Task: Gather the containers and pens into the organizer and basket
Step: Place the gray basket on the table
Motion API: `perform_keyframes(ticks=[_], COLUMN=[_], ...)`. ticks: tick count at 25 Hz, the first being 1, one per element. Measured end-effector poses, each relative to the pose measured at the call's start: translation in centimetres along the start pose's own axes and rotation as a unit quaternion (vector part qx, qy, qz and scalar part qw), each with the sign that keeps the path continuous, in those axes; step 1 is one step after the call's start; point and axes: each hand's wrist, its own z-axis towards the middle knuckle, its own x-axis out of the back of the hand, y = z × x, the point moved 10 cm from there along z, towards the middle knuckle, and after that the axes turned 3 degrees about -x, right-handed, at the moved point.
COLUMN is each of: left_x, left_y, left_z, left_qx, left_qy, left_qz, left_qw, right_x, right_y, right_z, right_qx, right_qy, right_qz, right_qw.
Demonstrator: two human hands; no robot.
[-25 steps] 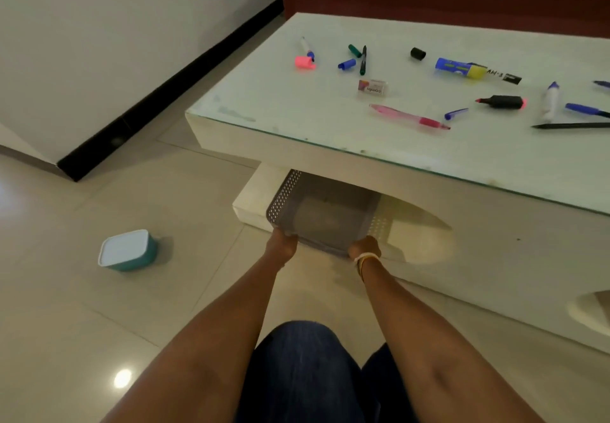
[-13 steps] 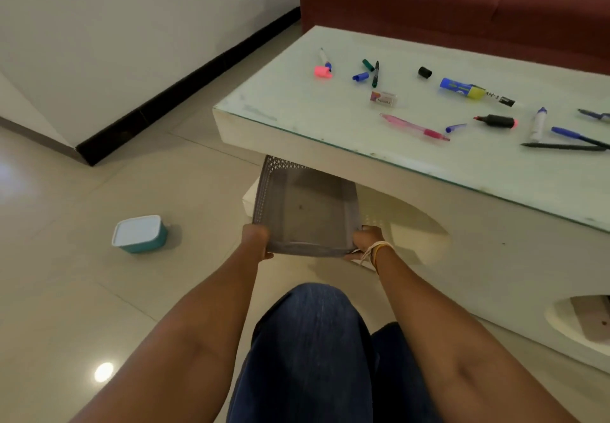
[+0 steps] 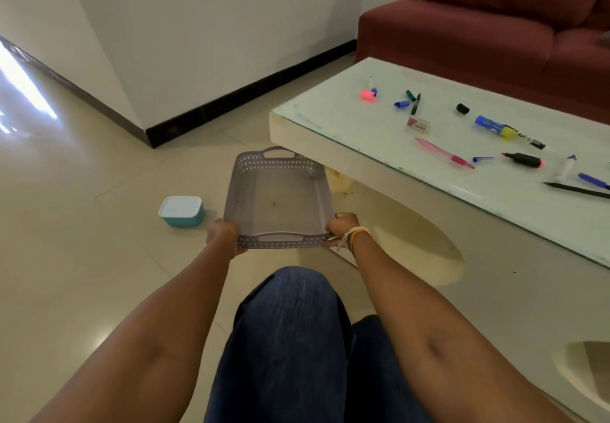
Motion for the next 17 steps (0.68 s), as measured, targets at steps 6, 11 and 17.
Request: perform_keyframes(ticks=[6,11,17], left_x=[5.2,8.7,11.2], left_y=[2.9,6.0,9.2], left_z=[-2.0,-6.0,-9.6], left_qx=[-0.079,-0.165,-0.194], left_qy=[0.153,0.249,0.297], left_qz=[-0.106,-0.159,-0.201], left_qw=[0.979,0.941,0.913], right_x=[-3.2,-5.3,-7.1], right_y=[-2.9,-7.0,-11.3], right_z=[-1.4,-3.6,-5.8], right_qx=[0.019,0.06,0.114], right_qy=[-0.055,-0.096,-0.138], right_qz=[0.006,0.022,0.014], right_qw=[0.998,0.993,0.984])
